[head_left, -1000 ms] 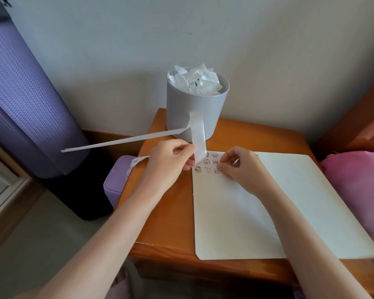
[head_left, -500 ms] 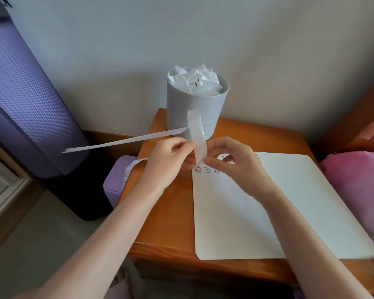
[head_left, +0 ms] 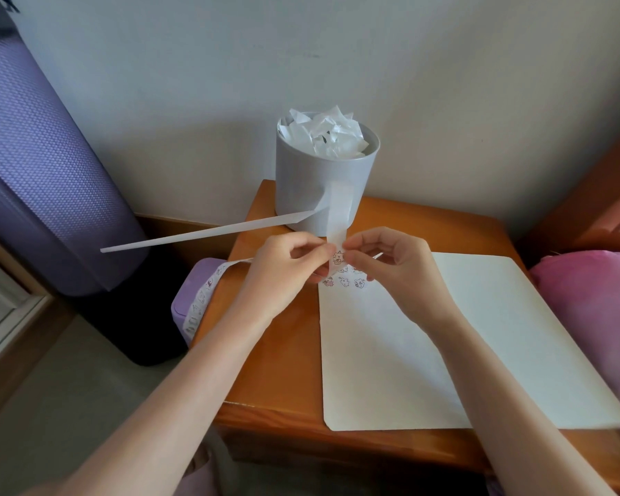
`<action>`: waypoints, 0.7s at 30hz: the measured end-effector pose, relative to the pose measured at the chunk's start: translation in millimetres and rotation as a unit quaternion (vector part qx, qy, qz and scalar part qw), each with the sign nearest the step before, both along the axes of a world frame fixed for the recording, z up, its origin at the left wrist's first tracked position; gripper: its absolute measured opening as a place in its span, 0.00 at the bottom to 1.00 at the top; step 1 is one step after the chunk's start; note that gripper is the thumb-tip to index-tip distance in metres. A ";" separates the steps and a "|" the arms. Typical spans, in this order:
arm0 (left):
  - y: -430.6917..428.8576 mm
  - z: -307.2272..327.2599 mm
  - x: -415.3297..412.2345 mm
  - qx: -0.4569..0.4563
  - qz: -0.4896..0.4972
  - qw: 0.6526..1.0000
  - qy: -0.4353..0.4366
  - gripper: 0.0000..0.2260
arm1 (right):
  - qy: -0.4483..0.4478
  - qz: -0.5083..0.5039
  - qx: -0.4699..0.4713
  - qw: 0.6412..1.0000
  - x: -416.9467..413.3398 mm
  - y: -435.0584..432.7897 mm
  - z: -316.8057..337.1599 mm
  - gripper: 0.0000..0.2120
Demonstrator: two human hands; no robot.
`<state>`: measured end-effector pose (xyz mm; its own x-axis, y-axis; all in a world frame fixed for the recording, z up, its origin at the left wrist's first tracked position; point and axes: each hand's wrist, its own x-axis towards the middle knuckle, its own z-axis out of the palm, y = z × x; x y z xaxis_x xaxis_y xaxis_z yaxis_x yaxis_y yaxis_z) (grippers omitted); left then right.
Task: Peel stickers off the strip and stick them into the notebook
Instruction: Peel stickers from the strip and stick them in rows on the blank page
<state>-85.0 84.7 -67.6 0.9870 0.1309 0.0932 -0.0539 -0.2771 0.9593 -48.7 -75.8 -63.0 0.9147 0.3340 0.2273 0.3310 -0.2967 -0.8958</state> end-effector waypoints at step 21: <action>-2.6 0.8 -0.8 0.004 0.007 1.000 -0.003 0.04 | 0.008 -0.001 -0.011 1.000 -0.9 -0.5 0.8 0.02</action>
